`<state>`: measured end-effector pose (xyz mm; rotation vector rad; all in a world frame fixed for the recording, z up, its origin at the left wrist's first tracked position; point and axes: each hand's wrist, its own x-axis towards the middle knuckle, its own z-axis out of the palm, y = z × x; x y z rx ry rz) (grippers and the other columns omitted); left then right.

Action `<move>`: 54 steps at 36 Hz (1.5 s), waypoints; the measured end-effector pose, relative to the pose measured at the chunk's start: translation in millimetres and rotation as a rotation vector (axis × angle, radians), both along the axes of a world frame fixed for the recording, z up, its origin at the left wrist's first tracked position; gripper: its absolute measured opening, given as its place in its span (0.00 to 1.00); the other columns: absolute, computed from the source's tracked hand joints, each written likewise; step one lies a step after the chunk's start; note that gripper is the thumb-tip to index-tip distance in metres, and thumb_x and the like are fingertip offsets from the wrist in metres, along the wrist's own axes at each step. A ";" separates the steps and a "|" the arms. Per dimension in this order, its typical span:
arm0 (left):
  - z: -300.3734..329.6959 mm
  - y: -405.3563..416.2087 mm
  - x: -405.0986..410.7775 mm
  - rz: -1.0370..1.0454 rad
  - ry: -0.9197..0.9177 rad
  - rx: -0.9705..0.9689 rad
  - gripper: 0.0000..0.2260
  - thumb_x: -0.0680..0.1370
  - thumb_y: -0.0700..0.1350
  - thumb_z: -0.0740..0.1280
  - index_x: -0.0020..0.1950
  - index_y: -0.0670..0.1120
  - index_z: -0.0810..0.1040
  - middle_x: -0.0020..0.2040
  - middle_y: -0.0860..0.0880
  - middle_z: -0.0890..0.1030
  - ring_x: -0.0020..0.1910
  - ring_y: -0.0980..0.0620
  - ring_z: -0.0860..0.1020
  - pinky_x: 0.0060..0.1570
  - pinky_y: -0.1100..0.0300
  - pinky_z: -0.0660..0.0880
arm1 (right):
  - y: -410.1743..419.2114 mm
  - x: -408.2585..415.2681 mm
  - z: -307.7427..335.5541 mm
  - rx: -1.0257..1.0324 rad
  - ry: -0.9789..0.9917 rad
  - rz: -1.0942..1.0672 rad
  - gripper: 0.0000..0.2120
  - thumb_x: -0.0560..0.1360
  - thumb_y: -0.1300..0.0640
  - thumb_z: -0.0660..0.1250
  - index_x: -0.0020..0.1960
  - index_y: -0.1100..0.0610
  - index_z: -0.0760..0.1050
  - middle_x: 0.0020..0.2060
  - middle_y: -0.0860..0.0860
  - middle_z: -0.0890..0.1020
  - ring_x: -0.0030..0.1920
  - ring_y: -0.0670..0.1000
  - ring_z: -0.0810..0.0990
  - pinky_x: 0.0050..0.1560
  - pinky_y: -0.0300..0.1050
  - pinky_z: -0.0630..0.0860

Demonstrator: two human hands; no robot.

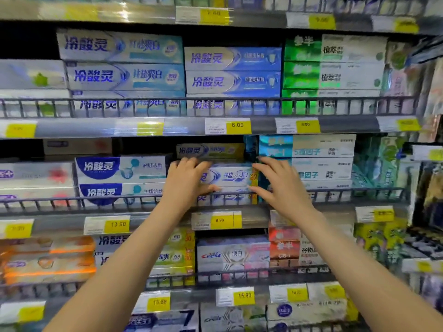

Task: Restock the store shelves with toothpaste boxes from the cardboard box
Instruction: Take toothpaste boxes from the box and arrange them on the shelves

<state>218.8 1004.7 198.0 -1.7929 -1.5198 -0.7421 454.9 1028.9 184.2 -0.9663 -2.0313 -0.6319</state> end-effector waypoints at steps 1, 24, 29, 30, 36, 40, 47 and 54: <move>0.9 -1.1 0.6 -0.001 -0.008 -0.008 0.32 0.67 0.64 0.69 0.66 0.49 0.74 0.58 0.43 0.78 0.59 0.41 0.72 0.56 0.49 0.65 | -0.3 0.8 -0.9 -0.006 0.008 0.011 0.25 0.73 0.45 0.67 0.66 0.56 0.72 0.65 0.53 0.73 0.61 0.58 0.73 0.57 0.54 0.70; 1.2 24.8 132.6 0.201 -0.063 -0.029 0.32 0.71 0.70 0.57 0.59 0.46 0.76 0.64 0.47 0.73 0.67 0.46 0.66 0.67 0.32 0.45 | 11.5 143.4 -15.3 -0.129 0.446 -0.285 0.29 0.75 0.46 0.64 0.70 0.60 0.64 0.68 0.57 0.66 0.67 0.59 0.64 0.64 0.55 0.62; -2.7 27.8 139.0 0.183 -0.106 0.054 0.33 0.67 0.70 0.62 0.53 0.42 0.79 0.59 0.44 0.77 0.64 0.44 0.71 0.66 0.31 0.48 | 25.8 153.3 -14.9 -0.191 0.430 -0.291 0.31 0.76 0.44 0.61 0.72 0.60 0.60 0.72 0.57 0.60 0.70 0.57 0.56 0.67 0.53 0.55; -2.7 27.4 139.6 0.191 -0.111 0.042 0.33 0.67 0.70 0.62 0.54 0.42 0.79 0.61 0.44 0.77 0.65 0.44 0.70 0.66 0.31 0.47 | 28.2 154.1 -14.9 -0.200 0.436 -0.294 0.30 0.76 0.44 0.60 0.72 0.60 0.62 0.71 0.57 0.60 0.70 0.57 0.56 0.67 0.53 0.54; -2.9 26.0 145.4 0.196 -0.155 0.024 0.33 0.66 0.68 0.65 0.57 0.43 0.78 0.64 0.45 0.74 0.67 0.45 0.67 0.67 0.33 0.47 | 38.4 159.9 -16.8 -0.280 0.499 -0.206 0.21 0.76 0.46 0.63 0.63 0.58 0.73 0.72 0.58 0.61 0.71 0.57 0.56 0.69 0.53 0.51; -0.2 25.4 146.7 0.221 -0.167 -0.006 0.34 0.67 0.69 0.63 0.62 0.45 0.75 0.68 0.48 0.70 0.70 0.47 0.63 0.69 0.38 0.49 | 39.3 161.9 -16.8 -0.260 0.547 -0.119 0.16 0.75 0.49 0.66 0.59 0.57 0.76 0.71 0.57 0.63 0.71 0.56 0.57 0.69 0.52 0.51; 0.9 25.3 147.2 0.163 -0.209 -0.032 0.31 0.69 0.65 0.67 0.63 0.46 0.75 0.70 0.48 0.67 0.71 0.47 0.59 0.69 0.39 0.49 | 39.5 167.3 -15.6 -0.288 0.517 -0.112 0.18 0.74 0.48 0.66 0.60 0.56 0.75 0.71 0.55 0.62 0.71 0.56 0.57 0.70 0.54 0.54; -1.5 23.8 146.4 0.155 -0.175 -0.007 0.28 0.69 0.64 0.68 0.59 0.45 0.78 0.70 0.47 0.67 0.70 0.46 0.60 0.70 0.38 0.48 | 39.9 167.3 -14.2 -0.324 0.481 -0.146 0.20 0.74 0.47 0.66 0.61 0.56 0.74 0.71 0.55 0.62 0.71 0.56 0.57 0.69 0.53 0.52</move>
